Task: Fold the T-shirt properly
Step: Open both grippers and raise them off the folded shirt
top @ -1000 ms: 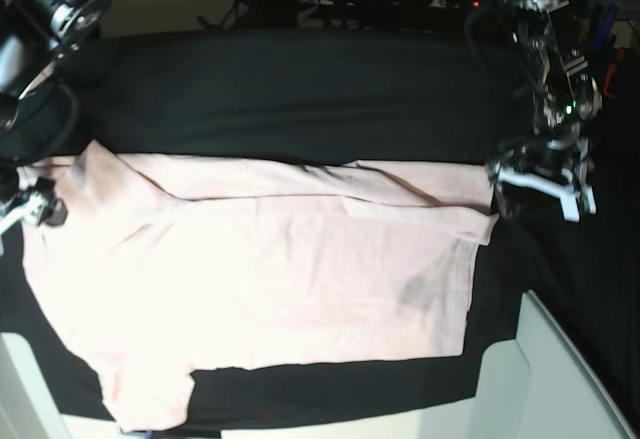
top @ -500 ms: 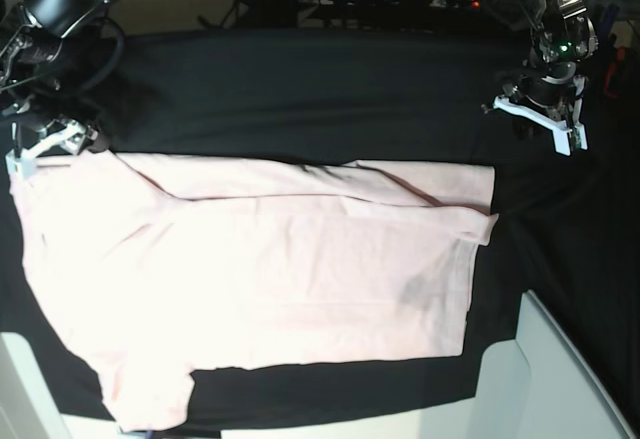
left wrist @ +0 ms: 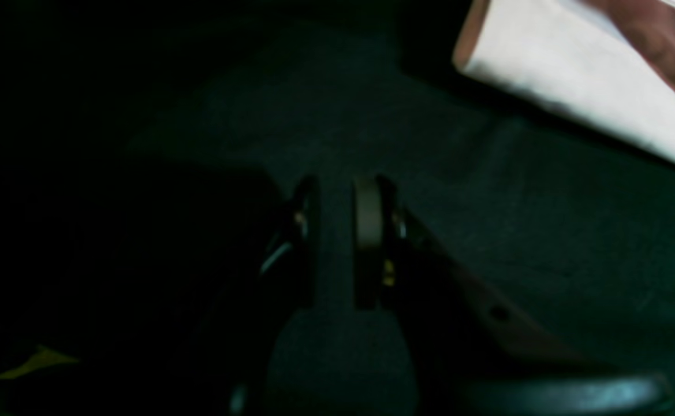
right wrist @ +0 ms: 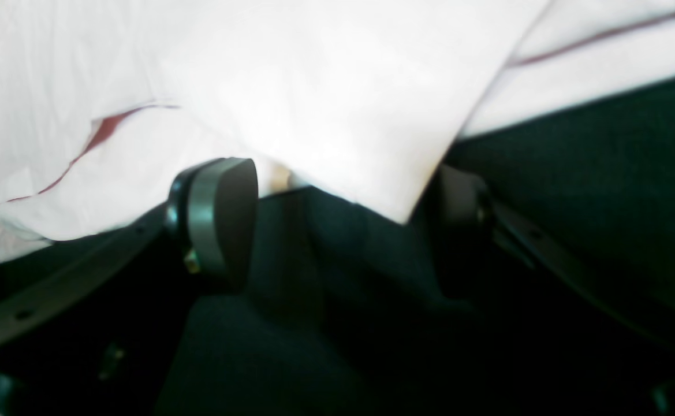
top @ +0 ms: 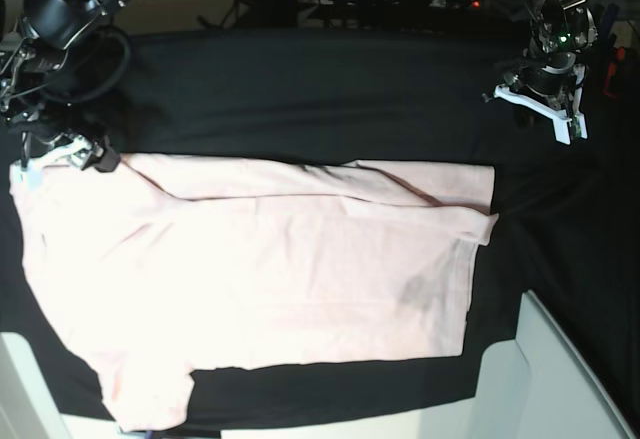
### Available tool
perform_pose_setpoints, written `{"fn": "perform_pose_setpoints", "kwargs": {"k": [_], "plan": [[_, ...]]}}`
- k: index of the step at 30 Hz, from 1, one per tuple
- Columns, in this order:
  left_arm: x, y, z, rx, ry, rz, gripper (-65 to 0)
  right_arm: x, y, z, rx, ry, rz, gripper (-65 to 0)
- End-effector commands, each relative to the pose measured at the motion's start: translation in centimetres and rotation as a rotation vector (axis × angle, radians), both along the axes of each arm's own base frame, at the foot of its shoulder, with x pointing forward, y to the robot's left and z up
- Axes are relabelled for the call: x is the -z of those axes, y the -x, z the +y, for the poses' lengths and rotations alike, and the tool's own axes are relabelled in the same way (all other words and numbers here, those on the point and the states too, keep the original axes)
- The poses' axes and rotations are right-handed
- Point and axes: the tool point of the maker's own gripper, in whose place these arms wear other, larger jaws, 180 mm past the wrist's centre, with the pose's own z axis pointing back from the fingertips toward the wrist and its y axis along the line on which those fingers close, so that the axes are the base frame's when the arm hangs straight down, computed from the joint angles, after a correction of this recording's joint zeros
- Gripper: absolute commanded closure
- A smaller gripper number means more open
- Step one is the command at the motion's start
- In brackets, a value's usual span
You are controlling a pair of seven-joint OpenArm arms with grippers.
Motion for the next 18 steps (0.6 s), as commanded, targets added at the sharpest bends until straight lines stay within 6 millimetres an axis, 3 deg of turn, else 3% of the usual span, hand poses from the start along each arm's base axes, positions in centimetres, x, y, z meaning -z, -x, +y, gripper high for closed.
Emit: {"fn": "perform_pose_setpoints", "kwargs": {"k": [1,4,8,18], "plan": [[-1.02,-0.63,0.59,0.001,-0.02,-0.038,-8.4,-0.38,-0.45,-0.33,-0.005,0.012,-0.006,-42.1],[-0.99,-0.61,0.58,0.001,-0.02,-0.036,-8.4,-0.36,-0.43,-0.31,-0.005,0.012,-0.005,-31.2],[-0.99,-0.61,0.58,0.001,-0.02,-0.036,-8.4,-0.22,-0.25,-0.1,-0.012,0.006,0.006,-8.4],[-0.99,-0.61,0.58,0.001,-0.02,-0.036,-8.4,-0.62,-0.06,0.12,-0.058,0.006,0.052,0.0]]}}
